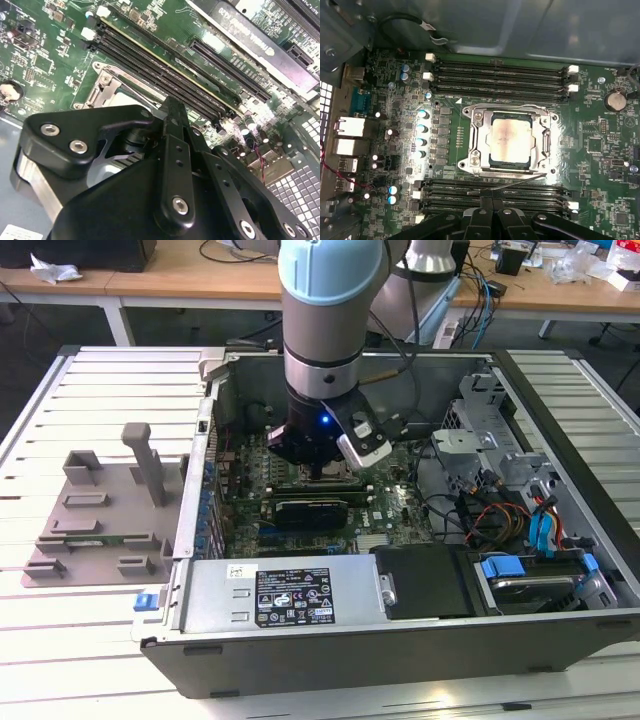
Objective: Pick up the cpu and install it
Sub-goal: 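Install the second cpu locking lever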
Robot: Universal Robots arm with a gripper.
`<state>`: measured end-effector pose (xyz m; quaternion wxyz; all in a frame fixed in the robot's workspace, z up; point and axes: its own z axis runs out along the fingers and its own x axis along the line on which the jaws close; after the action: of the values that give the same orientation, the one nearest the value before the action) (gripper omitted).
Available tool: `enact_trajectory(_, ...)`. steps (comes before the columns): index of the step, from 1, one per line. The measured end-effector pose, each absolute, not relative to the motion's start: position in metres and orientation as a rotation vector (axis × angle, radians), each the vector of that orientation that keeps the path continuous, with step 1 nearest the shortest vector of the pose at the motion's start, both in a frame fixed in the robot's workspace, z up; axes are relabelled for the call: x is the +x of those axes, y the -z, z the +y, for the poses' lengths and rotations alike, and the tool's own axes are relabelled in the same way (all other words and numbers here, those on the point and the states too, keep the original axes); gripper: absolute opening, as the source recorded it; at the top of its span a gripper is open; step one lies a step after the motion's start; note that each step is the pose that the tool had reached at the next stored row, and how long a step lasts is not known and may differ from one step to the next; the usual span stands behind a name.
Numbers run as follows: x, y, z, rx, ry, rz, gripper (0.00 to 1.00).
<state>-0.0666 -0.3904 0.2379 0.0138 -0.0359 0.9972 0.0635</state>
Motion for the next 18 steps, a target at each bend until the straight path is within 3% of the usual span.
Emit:
enact_trajectory(13,-0.072,-0.229,-0.390,-0.111,-0.211,3.105,0.11)
enact_trajectory(18,-0.081,-0.222,-0.390,-0.111,-0.241,3.102,0.11)
